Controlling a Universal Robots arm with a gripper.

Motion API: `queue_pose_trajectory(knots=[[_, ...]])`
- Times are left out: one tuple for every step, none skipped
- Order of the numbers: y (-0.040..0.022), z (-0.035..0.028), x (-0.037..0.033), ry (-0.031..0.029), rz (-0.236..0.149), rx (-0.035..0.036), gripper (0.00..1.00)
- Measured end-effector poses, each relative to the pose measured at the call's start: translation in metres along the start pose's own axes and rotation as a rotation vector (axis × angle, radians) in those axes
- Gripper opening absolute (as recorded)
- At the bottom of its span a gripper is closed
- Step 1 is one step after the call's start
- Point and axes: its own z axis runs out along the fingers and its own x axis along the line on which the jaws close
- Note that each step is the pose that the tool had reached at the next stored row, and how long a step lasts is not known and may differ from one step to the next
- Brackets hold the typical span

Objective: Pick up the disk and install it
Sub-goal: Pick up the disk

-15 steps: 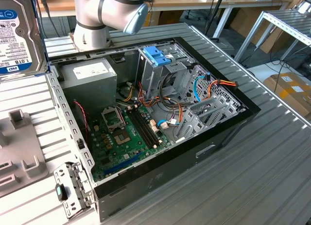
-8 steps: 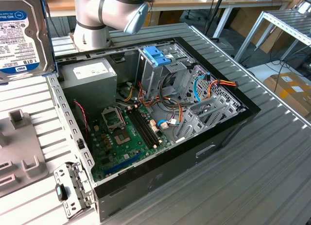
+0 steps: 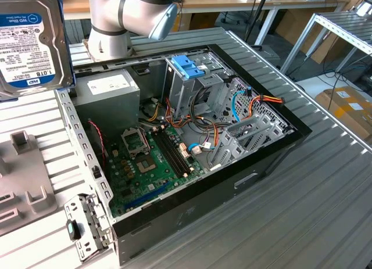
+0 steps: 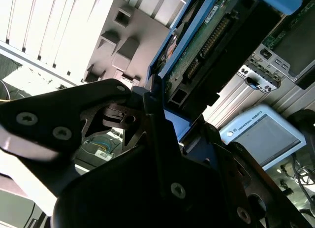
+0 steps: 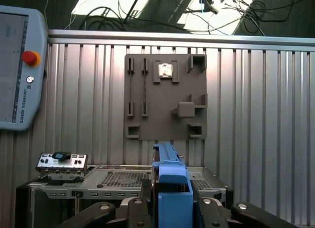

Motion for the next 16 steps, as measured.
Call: queue_pose_trajectory(knots=[[-0.0011, 0.0, 0.0002, 0.0, 0.0, 0.0, 0.37], [-0.0019, 0.0, 0.0004, 0.0, 0.0, 0.0, 0.37], [-0.0031, 0.0, 0.0006, 0.0, 0.0, 0.0, 0.37], [-0.0039, -0.0001, 0.0008, 0.0, 0.0, 0.0, 0.37], [-0.0051, 0.0, 0.001, 0.0, 0.0, 0.0, 0.37], [-0.0059, 0.0, 0.0012, 0.0, 0.0, -0.0001, 0.37], [-0.0072, -0.0001, 0.0015, 0.0, 0.0, -0.0001, 0.37], [-0.0079, -0.0001, 0.0016, 0.0001, 0.0, 0.0, 0.37], [-0.0096, -0.0001, 0.0019, 0.0, 0.0, 0.0, 0.37], [-0.0104, -0.0001, 0.0021, 0.0, 0.0, -0.0001, 0.37], [-0.0113, 0.0, 0.0023, 0.0, 0.0, 0.0, 0.37], [-0.0133, -0.0001, 0.0027, 0.0, 0.0, 0.0, 0.37], [-0.0215, -0.0001, 0.0043, 0.0, 0.0, -0.0001, 0.37], [-0.0297, -0.0002, 0.0058, 0.0, 0.0, -0.0002, 0.37], [-0.0354, -0.0002, 0.0069, 0.0, 0.0, -0.0002, 0.37], [-0.0368, -0.0002, 0.0072, 0.0, 0.0, -0.0003, 0.37]])
